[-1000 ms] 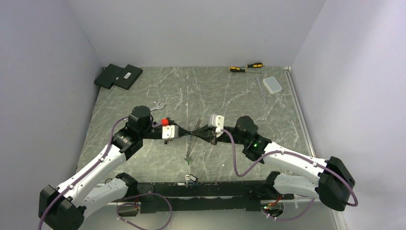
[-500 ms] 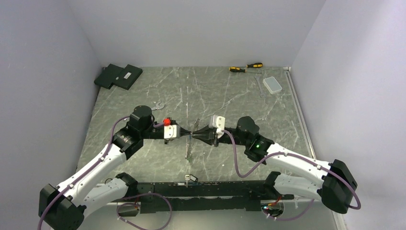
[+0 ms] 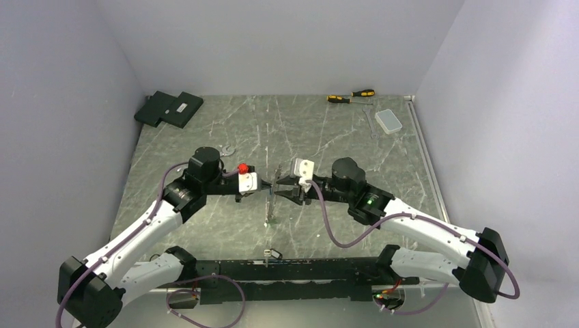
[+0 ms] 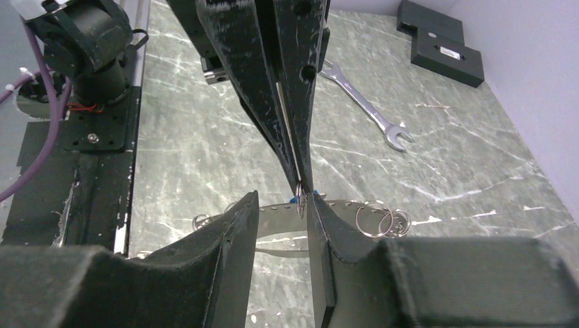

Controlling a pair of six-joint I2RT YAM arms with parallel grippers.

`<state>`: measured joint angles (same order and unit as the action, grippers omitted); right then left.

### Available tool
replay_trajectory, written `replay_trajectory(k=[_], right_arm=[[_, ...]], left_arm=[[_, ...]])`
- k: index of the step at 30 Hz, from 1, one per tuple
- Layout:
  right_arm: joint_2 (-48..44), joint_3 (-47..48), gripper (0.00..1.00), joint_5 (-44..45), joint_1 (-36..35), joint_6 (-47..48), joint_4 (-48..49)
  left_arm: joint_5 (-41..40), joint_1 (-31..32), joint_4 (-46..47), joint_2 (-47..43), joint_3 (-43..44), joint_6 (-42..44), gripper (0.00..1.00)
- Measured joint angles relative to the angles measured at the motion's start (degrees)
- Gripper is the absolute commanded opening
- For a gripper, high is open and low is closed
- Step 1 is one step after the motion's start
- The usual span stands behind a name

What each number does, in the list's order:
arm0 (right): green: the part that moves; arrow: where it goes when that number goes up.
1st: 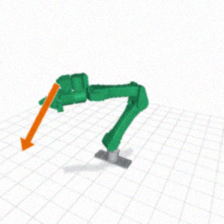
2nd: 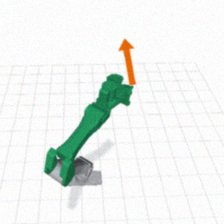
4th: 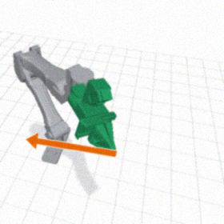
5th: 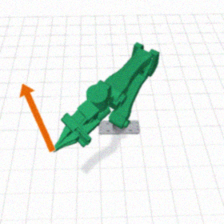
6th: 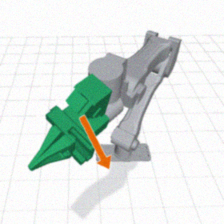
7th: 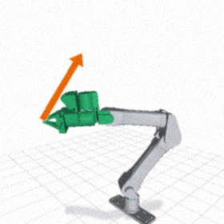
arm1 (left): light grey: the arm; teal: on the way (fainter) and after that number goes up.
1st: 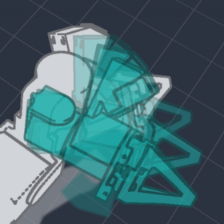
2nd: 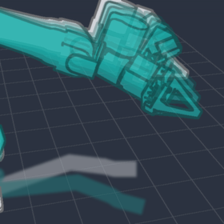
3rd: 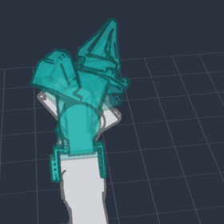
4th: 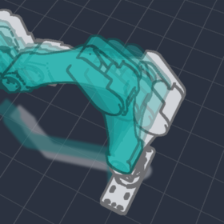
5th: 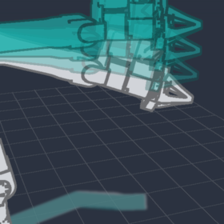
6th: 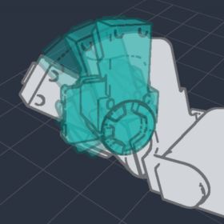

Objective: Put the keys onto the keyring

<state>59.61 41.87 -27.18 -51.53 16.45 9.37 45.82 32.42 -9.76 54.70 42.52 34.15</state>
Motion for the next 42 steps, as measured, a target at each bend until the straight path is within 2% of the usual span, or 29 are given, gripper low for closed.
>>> replay_trajectory(k=[9, 14, 18, 37, 42], right_arm=[[5.31, 5.70, 0.36, 4.72, -3.15, 3.56, -6.69], [6.80, 5.75, 0.32, 5.99, -3.39, 4.59, -7.37], [7.30, 5.75, 0.29, 6.34, -3.39, 5.11, -7.45], [8.74, 5.75, 0.27, 10.21, -3.43, 5.95, -5.07], [8.74, 5.75, 0.23, 10.49, -3.43, 6.05, -4.52]], left_arm=[[-1.38, 0.00, -1.90, 0.68, 0.26, 0.35, 0.00], [-1.92, 0.00, -2.19, 0.72, 0.26, 0.37, 0.00], [-1.92, 0.00, -2.14, 0.72, 0.26, 0.35, 0.00], [-2.12, -0.04, -2.16, 1.05, 0.26, 0.37, 0.00], [-2.12, -0.04, -2.16, 1.05, 0.26, 0.35, 0.00]])
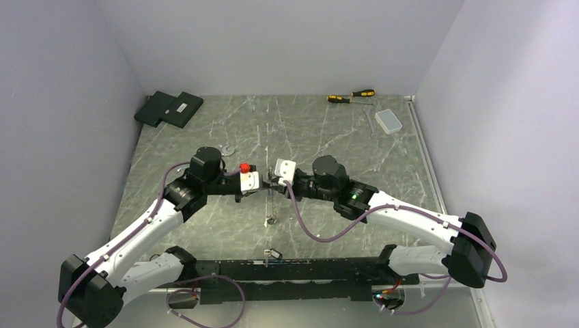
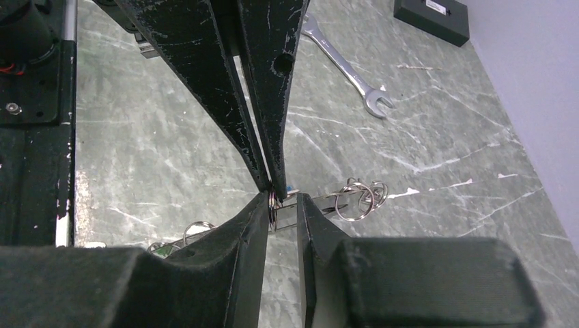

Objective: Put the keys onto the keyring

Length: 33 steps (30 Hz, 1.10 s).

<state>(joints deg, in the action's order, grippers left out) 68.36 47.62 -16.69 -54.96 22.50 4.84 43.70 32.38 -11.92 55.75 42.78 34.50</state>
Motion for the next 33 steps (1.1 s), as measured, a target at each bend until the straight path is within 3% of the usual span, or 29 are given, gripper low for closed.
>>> replay_trajectory(k=[8, 14, 15, 17, 19, 23, 33], right_arm=[[0.00, 0.00, 0.01, -0.11, -0.11, 0.09, 0.17], [0.00, -0.04, 0.00, -0.26, -0.15, 0.28, 0.22], [0.00, -0.13, 0.00, -0.24, -0.15, 0.28, 0.42], [-0.04, -0.66, 0.00, -0.17, -0.15, 0.28, 1.29], [-0.39, -1.70, 0.00, 0.02, -0.15, 0.24, 2.73], [-1.81, -4.31, 0.00, 0.24, -0.15, 0.17, 4.37], [-5.55, -6.23, 0.00, 1.42, -0.15, 0.00, 7.63]], left_arm=[[-0.07, 0.00, 0.07, 0.00, 0.00, 0.44, 0.00], [-0.28, -0.02, 0.07, 0.00, 0.09, 0.44, 0.00], [-0.33, -0.02, 0.07, 0.00, 0.09, 0.44, 0.02], [-0.52, -0.02, 0.04, -0.02, 0.09, 0.44, 0.21], [-0.66, 0.00, 0.07, -0.07, 0.09, 0.39, 0.32], [-1.29, 0.00, 0.26, -1.33, 0.09, 0.61, 0.47], [-1.51, 0.00, 0.39, -3.74, 0.09, 0.74, 0.52]])
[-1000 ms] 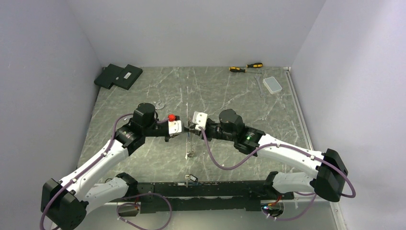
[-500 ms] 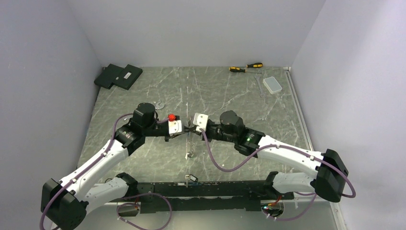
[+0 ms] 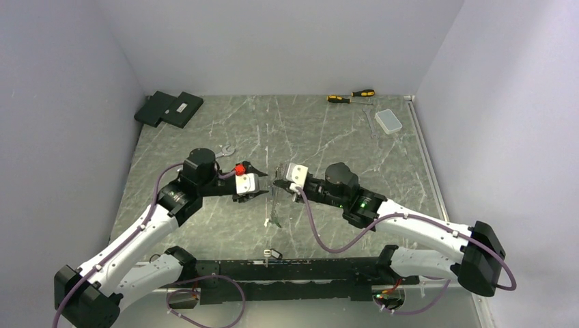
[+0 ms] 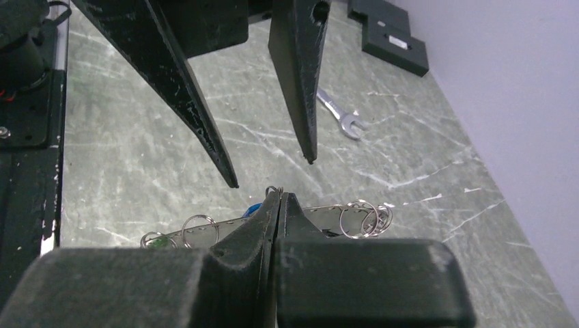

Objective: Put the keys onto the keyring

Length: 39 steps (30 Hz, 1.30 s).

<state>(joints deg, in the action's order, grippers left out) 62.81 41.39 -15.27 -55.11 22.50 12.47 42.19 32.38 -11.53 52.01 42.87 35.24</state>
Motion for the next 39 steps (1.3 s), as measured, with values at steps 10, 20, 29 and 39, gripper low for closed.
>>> replay_trajectory(k=[10, 20, 29, 39], right_arm=[[-2.27, -0.57, 0.00, -0.26, 0.22, -0.26, 2.84], [-2.60, -0.92, 0.00, -1.40, 0.33, -0.63, 3.50], [-2.60, -0.92, 0.00, -2.19, 0.52, -0.68, 3.58], [-2.73, -2.95, 0.00, -2.69, 0.85, -2.38, 8.13]], left_arm=[[0.20, 0.00, 1.01, 0.55, 0.00, -0.35, 0.44], [2.01, 0.00, 4.20, 0.66, 0.00, -1.70, 0.31], [3.10, 0.00, 5.03, 1.14, 0.00, -1.95, 0.00], [3.65, 0.00, 5.20, 1.27, 0.00, -1.86, 0.00]])
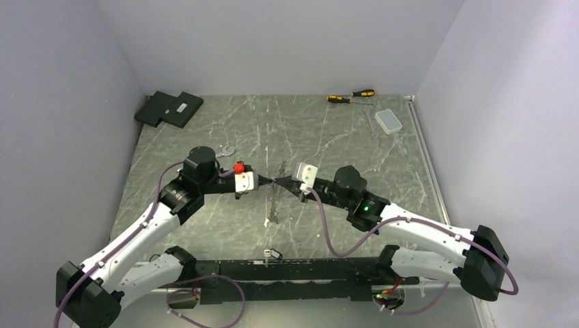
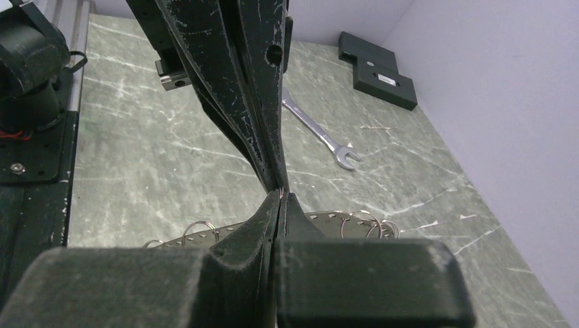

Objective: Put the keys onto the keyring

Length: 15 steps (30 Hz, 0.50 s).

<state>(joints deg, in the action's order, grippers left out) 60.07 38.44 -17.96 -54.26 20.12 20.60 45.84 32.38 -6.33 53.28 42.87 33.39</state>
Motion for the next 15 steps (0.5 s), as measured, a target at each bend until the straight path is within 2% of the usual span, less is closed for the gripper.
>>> replay_trajectory(k=[15], right_arm=[[-0.02, -6.93, 0.00, 1.86, 0.13, -6.29, 14.29]], left_arm=[[0.55, 0.00, -0.13, 0.09, 0.00, -0.02, 0.00]])
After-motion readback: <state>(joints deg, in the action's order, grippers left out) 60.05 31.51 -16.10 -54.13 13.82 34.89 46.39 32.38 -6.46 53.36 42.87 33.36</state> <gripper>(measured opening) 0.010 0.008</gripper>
